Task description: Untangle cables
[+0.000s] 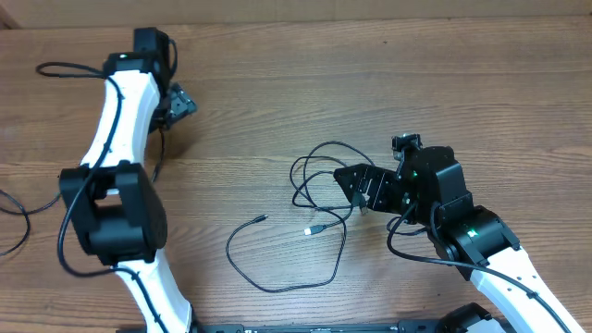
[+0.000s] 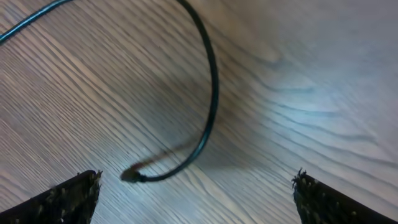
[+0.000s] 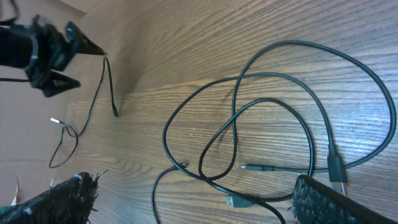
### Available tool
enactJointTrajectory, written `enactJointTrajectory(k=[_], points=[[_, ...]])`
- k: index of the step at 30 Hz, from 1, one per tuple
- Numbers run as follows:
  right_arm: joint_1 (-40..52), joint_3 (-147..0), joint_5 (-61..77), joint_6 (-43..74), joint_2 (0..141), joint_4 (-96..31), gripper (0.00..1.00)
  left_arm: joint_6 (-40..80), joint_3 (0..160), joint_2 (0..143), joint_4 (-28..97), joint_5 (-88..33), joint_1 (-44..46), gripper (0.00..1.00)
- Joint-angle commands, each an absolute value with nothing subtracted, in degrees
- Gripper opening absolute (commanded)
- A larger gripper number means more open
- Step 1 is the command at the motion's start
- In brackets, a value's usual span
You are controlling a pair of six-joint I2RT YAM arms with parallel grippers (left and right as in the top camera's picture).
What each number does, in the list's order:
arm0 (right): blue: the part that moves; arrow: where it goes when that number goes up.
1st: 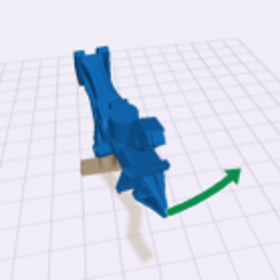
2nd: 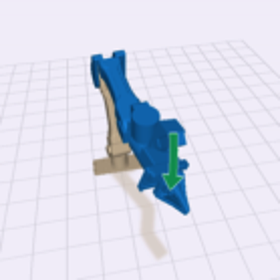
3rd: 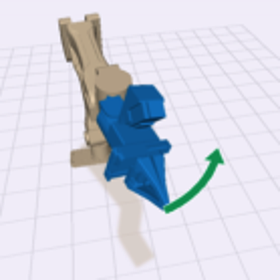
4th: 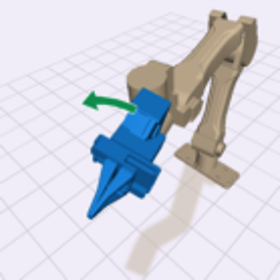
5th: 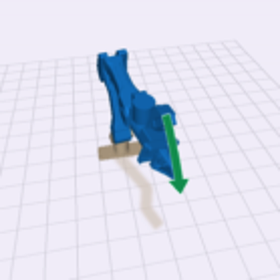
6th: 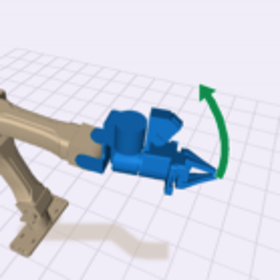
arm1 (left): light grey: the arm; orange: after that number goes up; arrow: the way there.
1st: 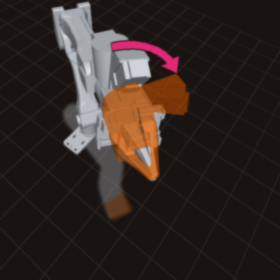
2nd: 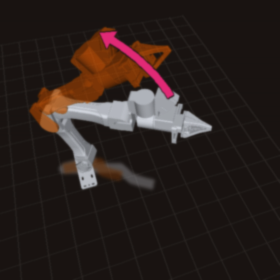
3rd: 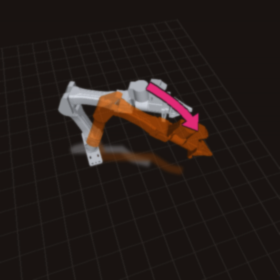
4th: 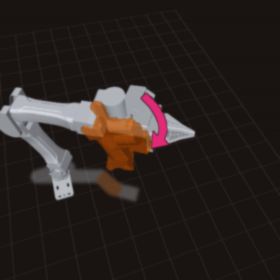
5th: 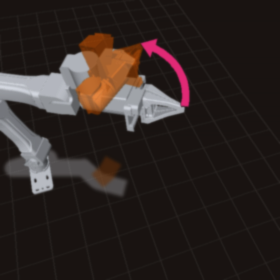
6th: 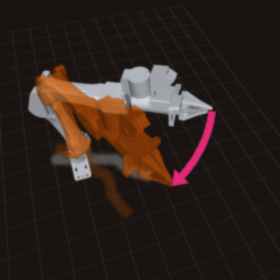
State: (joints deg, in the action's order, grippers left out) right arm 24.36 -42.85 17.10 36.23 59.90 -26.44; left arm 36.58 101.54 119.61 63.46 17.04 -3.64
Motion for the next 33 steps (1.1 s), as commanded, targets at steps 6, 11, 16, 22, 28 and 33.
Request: enactJointTrajectory(k=[6,11,16,22,28,33], points=[[24.3,-42.8,15.5,35.5,59.9,-26.3,1.0,35.0,102.3,127.4,66.3,21.6,-4.1,0.84],[24.3,-42.8,15.5,35.5,59.9,-27.6,1.0,34.6,102.3,128.4,66.4,26.8,-4.5,0.13],[24.3,-42.8,15.5,35.5,59.9,-27.7,1.0,33.1,102.4,128.3,76.8,47.3,-4.6,0.04],[24.3,-42.8,15.1,35.5,59.9,-27.7,1.0,33.1,102.4,128.3,88.1,61.8,-4.8,0.04],[24.3,-42.8,14.6,35.5,59.9,-27.5,1.0,26.5,102.4,128.4,89.8,54.8,-5.7,0.04],[24.3,-42.8,14.0,35.4,59.9,-27.3,1.0,24.6,102.4,128.4,89.0,46.9,-3.1,0.04]])
